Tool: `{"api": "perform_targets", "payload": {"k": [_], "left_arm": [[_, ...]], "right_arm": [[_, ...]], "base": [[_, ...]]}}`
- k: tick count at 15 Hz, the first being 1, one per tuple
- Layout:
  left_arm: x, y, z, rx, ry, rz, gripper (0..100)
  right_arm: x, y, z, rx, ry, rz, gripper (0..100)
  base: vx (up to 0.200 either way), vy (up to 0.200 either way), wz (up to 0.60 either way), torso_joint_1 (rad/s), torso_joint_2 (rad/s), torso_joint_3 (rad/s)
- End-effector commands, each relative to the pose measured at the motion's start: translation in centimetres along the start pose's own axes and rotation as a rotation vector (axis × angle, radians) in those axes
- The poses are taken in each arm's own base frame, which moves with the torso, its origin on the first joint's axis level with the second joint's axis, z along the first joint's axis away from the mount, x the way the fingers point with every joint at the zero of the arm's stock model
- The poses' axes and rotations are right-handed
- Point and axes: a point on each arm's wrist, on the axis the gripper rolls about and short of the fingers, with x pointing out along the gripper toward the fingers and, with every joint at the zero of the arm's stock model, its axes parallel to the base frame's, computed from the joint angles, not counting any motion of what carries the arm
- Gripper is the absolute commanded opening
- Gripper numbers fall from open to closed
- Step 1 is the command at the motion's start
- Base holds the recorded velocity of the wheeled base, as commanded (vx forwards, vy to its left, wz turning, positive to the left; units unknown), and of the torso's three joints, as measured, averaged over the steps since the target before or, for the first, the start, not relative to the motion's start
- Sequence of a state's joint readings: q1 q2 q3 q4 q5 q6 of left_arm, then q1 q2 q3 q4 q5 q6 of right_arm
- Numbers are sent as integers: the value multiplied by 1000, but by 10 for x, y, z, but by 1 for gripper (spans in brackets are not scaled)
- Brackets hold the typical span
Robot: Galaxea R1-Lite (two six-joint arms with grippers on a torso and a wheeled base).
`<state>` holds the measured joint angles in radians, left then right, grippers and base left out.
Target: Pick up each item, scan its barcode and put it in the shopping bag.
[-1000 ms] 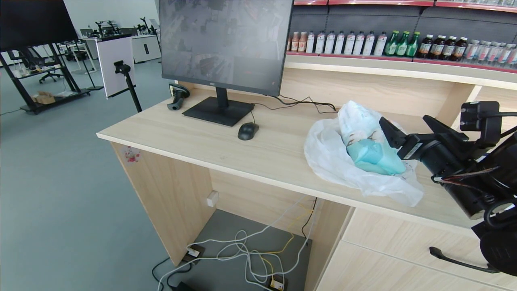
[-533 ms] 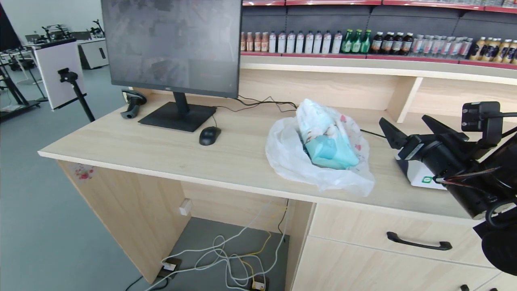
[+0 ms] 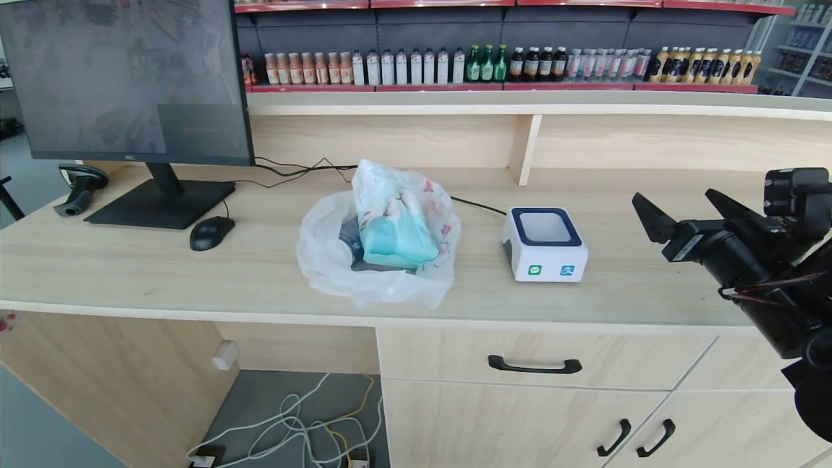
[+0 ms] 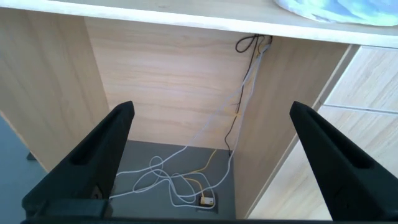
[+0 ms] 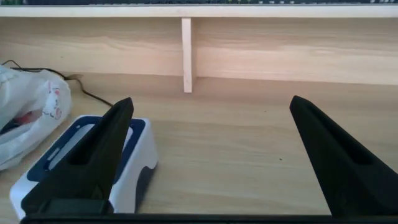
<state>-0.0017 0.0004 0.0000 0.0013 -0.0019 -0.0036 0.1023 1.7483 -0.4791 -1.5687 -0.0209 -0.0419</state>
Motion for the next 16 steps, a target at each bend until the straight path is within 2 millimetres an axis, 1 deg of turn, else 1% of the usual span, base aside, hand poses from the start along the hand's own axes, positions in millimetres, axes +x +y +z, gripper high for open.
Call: {"api": "perform_targets", "payload": {"k": [1, 6, 9, 10, 12, 16], "left_arm": [[0, 0, 0, 1, 0, 1, 100], [0, 0, 0, -1, 0, 1, 100], [0, 0, 0, -1, 0, 1, 100], [0, 0, 0, -1, 0, 1, 100], [0, 0, 0, 1, 0, 1, 100], [0, 0, 0, 1, 0, 1, 100]], "right_arm": [[-1, -1, 1, -2, -4, -3, 100], [-3, -2, 1, -5, 2, -7, 100], [-12, -3, 20, -24, -56, -12, 100], [-19, -4, 23, -24, -57, -15, 100], [-26, -9, 24, -30, -50, -32, 100], [-28, -9, 28, -28, -63, -31, 100]], "base": [[0, -200, 0, 7, -2, 2], [0, -200, 0, 1, 1, 3], [0, -200, 0, 5, -1, 4], [0, -200, 0, 2, -2, 2], [0, -200, 0, 5, 2, 2], [0, -200, 0, 1, 1, 5]]}}
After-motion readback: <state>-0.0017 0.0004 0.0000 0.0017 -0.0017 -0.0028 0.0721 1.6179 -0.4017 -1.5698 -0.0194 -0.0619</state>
